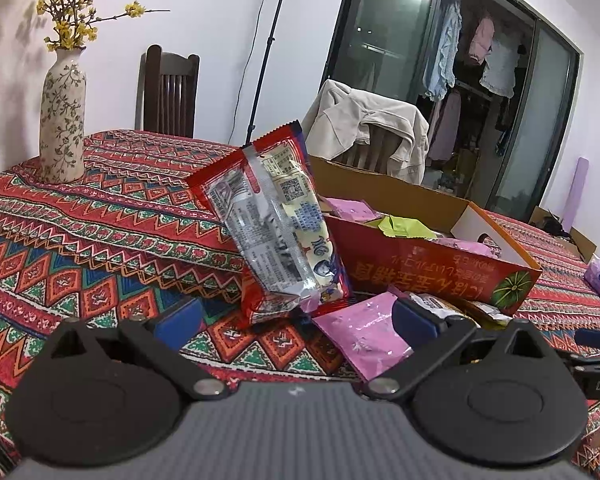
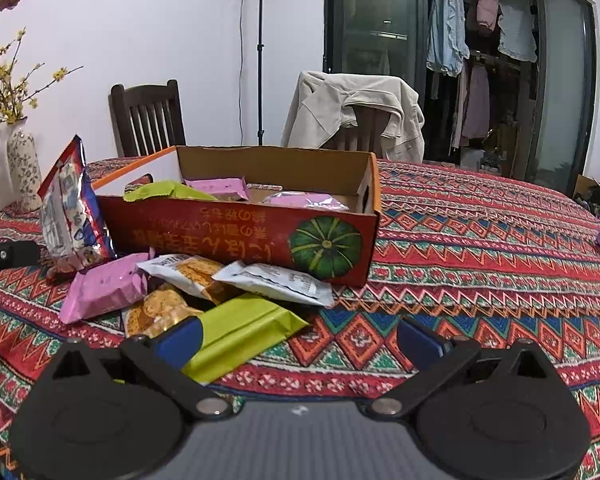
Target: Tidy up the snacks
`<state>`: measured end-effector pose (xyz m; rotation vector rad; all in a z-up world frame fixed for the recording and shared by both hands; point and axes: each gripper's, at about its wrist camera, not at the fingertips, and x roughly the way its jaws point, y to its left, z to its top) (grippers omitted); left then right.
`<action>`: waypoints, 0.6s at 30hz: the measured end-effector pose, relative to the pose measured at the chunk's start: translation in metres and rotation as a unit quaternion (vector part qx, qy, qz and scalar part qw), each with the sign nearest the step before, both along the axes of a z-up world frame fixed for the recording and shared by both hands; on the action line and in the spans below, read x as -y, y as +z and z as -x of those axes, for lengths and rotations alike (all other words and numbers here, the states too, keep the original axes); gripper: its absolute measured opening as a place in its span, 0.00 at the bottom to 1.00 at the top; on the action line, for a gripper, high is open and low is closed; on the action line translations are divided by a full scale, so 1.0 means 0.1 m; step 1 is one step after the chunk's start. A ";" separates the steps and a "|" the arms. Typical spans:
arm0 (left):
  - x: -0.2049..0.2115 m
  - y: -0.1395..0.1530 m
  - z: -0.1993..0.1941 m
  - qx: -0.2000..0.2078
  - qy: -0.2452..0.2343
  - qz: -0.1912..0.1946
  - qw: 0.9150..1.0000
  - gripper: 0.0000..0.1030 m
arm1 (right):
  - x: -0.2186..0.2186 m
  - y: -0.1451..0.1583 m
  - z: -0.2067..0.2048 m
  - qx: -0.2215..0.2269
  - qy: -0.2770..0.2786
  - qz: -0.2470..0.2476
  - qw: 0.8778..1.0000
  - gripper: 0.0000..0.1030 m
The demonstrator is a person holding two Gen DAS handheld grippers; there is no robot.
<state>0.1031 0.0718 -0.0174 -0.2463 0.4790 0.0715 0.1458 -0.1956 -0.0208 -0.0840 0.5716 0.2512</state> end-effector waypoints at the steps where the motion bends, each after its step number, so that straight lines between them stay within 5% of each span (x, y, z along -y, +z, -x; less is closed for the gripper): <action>1: 0.00 0.00 0.00 0.000 0.000 0.001 1.000 1.00 | -0.03 0.01 -0.02 0.001 0.001 0.006 1.000 1.00; 11: -0.05 -0.01 -0.01 -0.007 0.004 0.016 1.000 1.00 | -0.29 -0.05 -0.50 -0.025 -0.006 0.077 0.997 1.00; 18: -0.07 -0.03 -0.03 -0.013 0.002 0.023 1.000 1.00 | -0.26 -0.10 -0.62 -0.028 -0.001 0.060 0.998 1.00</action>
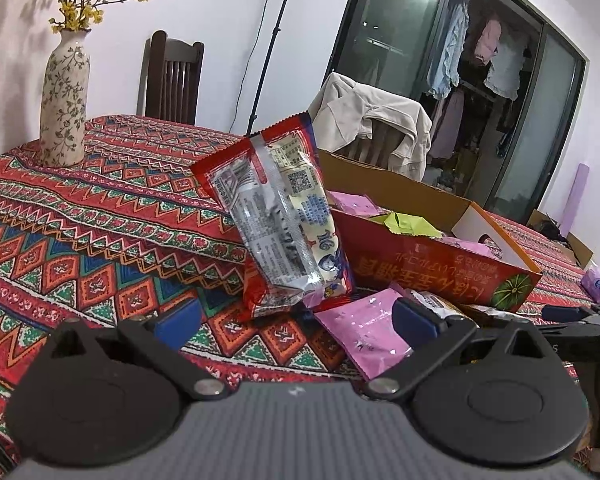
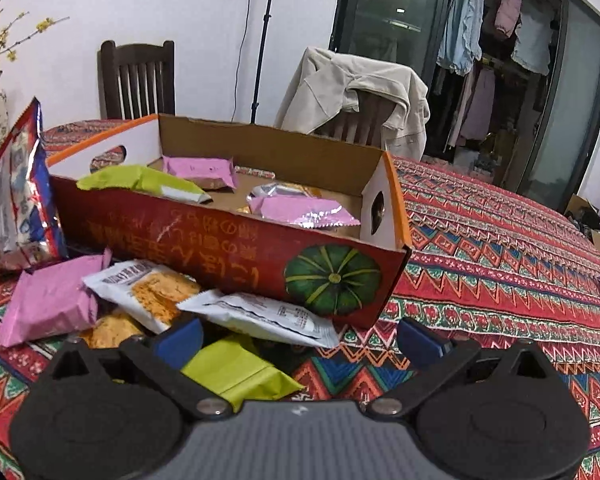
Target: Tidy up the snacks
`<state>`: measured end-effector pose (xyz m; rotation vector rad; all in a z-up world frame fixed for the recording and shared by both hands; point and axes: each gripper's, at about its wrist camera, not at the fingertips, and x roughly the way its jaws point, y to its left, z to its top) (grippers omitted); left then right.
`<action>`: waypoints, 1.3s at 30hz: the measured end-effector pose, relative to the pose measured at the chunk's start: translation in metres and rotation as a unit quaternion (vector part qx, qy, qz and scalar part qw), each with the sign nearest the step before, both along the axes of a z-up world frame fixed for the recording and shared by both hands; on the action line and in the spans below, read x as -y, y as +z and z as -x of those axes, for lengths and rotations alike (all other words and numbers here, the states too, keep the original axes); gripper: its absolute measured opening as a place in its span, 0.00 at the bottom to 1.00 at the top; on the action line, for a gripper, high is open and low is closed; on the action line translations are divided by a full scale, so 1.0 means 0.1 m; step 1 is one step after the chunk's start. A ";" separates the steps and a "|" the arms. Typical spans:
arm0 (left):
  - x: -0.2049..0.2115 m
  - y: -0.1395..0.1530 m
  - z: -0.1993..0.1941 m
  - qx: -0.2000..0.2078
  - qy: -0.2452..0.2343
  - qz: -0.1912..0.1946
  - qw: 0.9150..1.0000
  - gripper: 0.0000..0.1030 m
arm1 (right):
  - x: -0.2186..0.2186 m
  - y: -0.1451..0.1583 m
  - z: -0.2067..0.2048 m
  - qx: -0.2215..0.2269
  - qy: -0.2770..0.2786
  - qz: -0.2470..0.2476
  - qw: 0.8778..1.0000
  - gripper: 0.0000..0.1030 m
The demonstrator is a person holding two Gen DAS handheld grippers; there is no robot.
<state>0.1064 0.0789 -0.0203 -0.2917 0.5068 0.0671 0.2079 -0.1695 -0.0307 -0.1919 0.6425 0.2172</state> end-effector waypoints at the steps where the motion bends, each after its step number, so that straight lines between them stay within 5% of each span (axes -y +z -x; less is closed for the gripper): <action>1: 0.00 0.00 0.00 0.000 0.000 0.001 1.000 1.00 | 0.00 -0.01 -0.01 -0.003 0.002 -0.003 1.000 1.00; 6: -0.01 0.00 0.00 0.000 0.001 0.003 1.000 1.00 | 0.04 -0.09 -0.06 -0.005 0.022 -0.048 0.999 0.92; 10: -0.02 0.00 0.00 0.002 0.001 0.005 1.000 1.00 | 0.07 -0.17 -0.13 -0.022 0.026 -0.072 0.997 0.70; 13: -0.01 0.00 0.00 0.002 0.001 0.005 1.000 1.00 | 0.09 -0.14 -0.10 -0.012 0.030 -0.083 0.996 0.42; 20: -0.02 0.01 0.01 0.003 0.004 0.006 1.000 1.00 | 0.16 -0.09 -0.03 0.009 0.027 -0.100 0.995 0.08; 25: -0.02 0.00 0.00 0.001 0.006 0.006 1.000 1.00 | 0.15 -0.07 0.04 0.015 0.040 -0.092 0.995 0.13; 27: -0.03 0.00 0.00 0.001 0.007 0.007 1.000 1.00 | 0.12 -0.08 0.07 0.017 0.048 -0.082 0.995 0.33; 29: -0.03 0.00 0.00 0.001 0.008 0.008 1.000 1.00 | 0.07 -0.08 0.10 0.026 0.051 -0.066 0.996 0.65; 39: -0.08 0.01 0.02 0.007 0.005 0.025 1.000 1.00 | -0.27 -0.05 0.19 0.076 0.080 0.049 0.993 0.64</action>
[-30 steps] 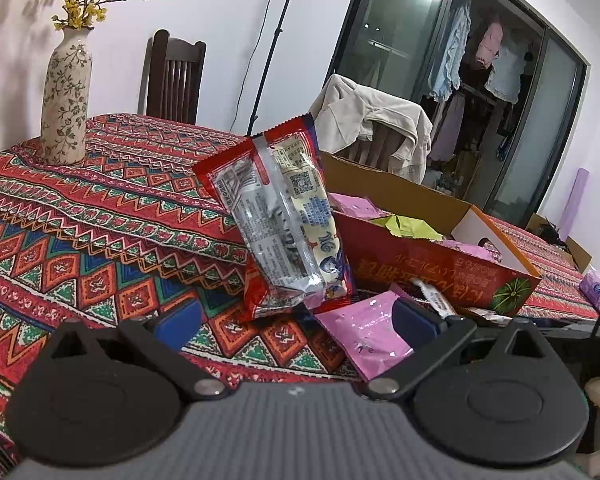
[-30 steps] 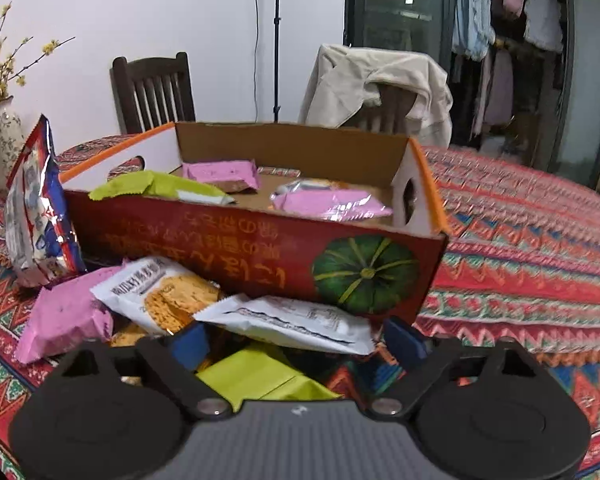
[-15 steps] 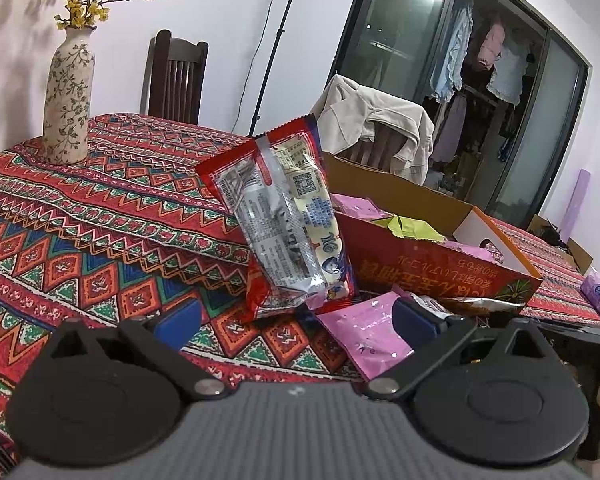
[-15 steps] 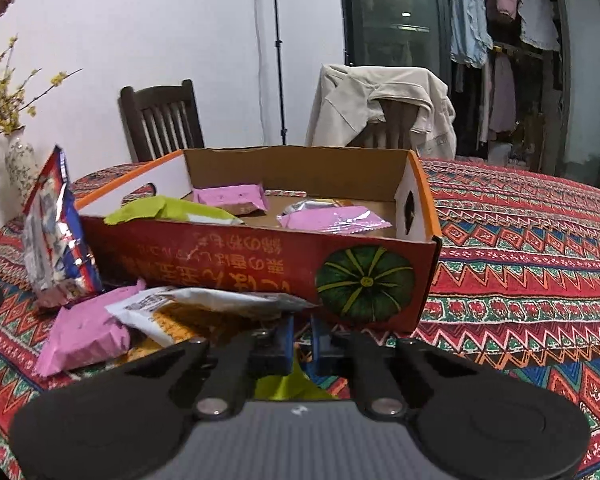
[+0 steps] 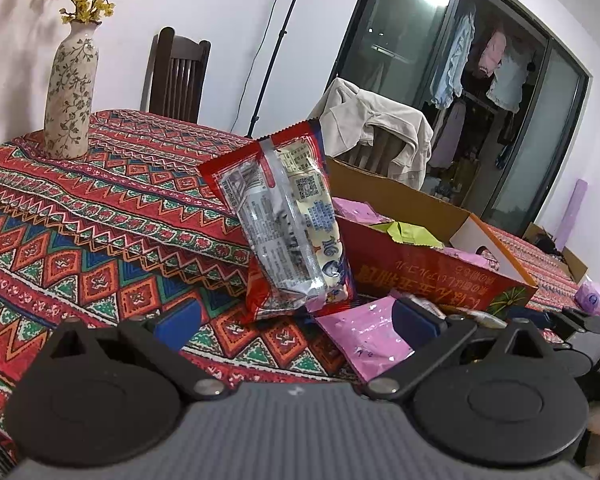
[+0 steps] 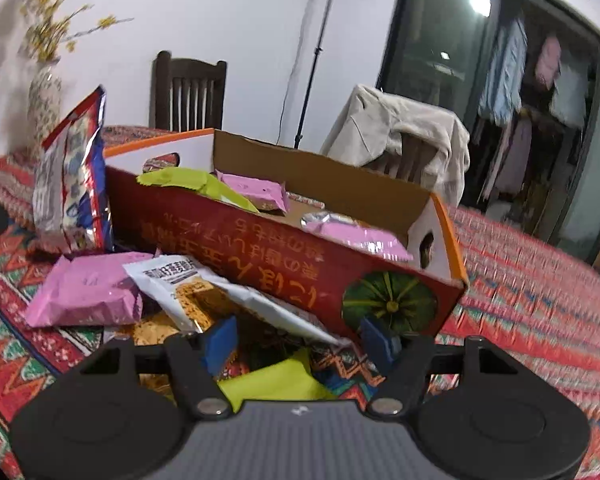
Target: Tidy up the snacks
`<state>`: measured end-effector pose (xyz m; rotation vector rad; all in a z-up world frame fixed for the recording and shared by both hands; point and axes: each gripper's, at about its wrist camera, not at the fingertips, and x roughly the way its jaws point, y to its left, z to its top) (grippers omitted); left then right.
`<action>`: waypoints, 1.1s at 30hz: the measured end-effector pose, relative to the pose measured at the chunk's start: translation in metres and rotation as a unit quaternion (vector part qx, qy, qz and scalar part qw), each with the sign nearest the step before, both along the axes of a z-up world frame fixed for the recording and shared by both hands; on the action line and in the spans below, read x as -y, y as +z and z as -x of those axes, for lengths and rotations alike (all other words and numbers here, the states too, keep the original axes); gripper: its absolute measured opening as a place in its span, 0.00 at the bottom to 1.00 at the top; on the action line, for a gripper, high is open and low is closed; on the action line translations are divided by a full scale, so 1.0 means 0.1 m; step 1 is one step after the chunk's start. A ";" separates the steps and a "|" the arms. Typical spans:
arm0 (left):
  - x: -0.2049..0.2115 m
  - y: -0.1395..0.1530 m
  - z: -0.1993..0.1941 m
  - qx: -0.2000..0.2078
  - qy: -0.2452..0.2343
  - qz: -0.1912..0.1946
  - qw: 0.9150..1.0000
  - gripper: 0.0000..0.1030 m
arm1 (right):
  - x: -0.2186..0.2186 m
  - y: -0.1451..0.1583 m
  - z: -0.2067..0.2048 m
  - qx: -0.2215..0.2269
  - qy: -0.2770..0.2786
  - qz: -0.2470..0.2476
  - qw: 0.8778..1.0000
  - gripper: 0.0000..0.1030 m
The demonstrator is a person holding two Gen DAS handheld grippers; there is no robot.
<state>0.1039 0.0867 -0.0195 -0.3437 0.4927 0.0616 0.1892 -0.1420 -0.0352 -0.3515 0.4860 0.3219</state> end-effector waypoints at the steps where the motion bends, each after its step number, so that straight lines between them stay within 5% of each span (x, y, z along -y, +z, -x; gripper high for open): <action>1: -0.01 0.00 0.00 0.001 -0.001 0.002 1.000 1.00 | -0.04 0.01 0.00 0.010 -0.002 0.019 1.000 0.64; 4: -0.02 0.00 0.01 0.003 -0.004 0.010 1.000 1.00 | -0.12 0.07 -0.02 0.017 0.008 0.039 0.999 0.62; 10: -0.06 0.00 0.02 0.004 -0.008 0.024 1.000 1.00 | -0.30 0.00 -0.17 -0.014 0.041 0.083 0.996 0.39; 15: -0.07 -0.01 -0.01 -0.005 -0.007 0.029 1.000 1.00 | -0.28 -0.02 -0.16 -0.027 0.058 0.062 0.996 0.24; 23: -0.08 -0.03 -0.04 -0.016 -0.002 0.028 0.999 1.00 | 0.10 0.23 0.09 0.001 0.039 -0.059 0.997 0.11; 28: -0.07 -0.05 -0.07 -0.024 0.003 0.024 0.999 1.00 | 0.43 0.32 0.16 -0.009 0.026 -0.162 0.986 0.10; 33: -0.05 -0.07 -0.11 -0.036 0.009 0.013 0.999 1.00 | 0.61 0.24 0.19 -0.009 0.018 -0.212 0.977 0.11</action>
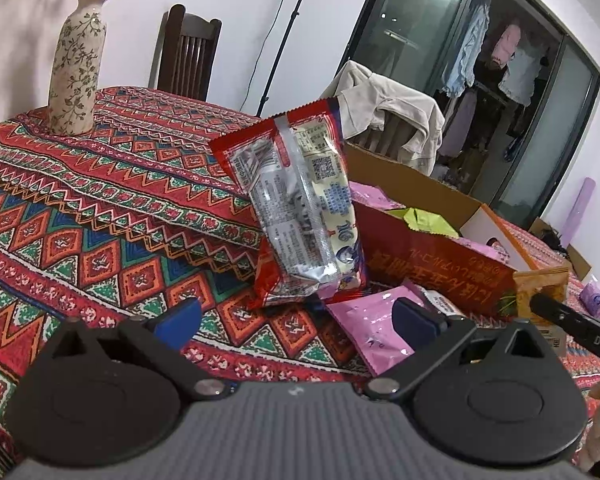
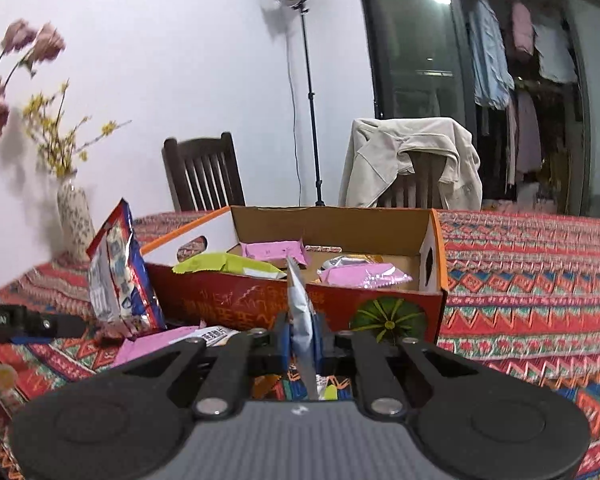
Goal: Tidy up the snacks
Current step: 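Move the left tool toward a pink packet while the right tool holds its packet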
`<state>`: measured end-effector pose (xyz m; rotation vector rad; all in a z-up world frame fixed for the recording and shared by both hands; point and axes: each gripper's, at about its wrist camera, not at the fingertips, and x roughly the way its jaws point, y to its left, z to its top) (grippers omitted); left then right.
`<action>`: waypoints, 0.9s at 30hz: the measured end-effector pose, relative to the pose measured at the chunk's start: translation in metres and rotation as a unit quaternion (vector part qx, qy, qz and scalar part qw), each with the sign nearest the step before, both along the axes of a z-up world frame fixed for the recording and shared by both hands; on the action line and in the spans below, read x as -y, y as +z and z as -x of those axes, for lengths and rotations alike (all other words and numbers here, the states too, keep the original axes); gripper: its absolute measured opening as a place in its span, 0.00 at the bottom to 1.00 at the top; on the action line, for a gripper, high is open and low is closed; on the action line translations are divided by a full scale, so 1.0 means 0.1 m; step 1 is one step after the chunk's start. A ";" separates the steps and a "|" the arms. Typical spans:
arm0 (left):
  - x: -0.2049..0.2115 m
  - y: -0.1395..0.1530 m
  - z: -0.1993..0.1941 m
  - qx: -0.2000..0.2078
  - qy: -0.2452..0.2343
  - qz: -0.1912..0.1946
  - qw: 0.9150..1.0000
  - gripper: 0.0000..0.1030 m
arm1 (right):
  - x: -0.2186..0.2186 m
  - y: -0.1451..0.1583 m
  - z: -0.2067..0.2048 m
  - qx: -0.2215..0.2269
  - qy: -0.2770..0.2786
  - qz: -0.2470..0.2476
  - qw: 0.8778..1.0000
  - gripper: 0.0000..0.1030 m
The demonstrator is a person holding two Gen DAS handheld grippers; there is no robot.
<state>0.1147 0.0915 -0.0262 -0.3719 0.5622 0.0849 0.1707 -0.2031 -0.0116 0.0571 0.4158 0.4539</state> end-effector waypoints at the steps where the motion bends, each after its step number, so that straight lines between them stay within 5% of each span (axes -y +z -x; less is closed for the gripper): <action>1: 0.01 0.00 -0.01 -0.003 0.001 -0.003 1.000 1.00 | 0.01 -0.01 0.01 0.004 -0.001 -0.002 1.000 0.11; 12: 0.36 0.21 -0.08 -0.018 -0.029 -0.053 0.998 1.00 | 0.09 -0.08 0.02 0.000 -0.004 -0.019 1.000 0.11; 21: 0.93 0.15 -0.54 -0.089 -0.070 -0.102 0.988 1.00 | 0.12 -0.09 0.06 0.004 -0.007 -0.026 1.000 0.11; 27: 1.02 0.02 -0.79 -0.127 -0.041 -0.081 0.988 1.00 | 0.14 -0.09 0.06 0.002 -0.007 -0.032 0.999 0.11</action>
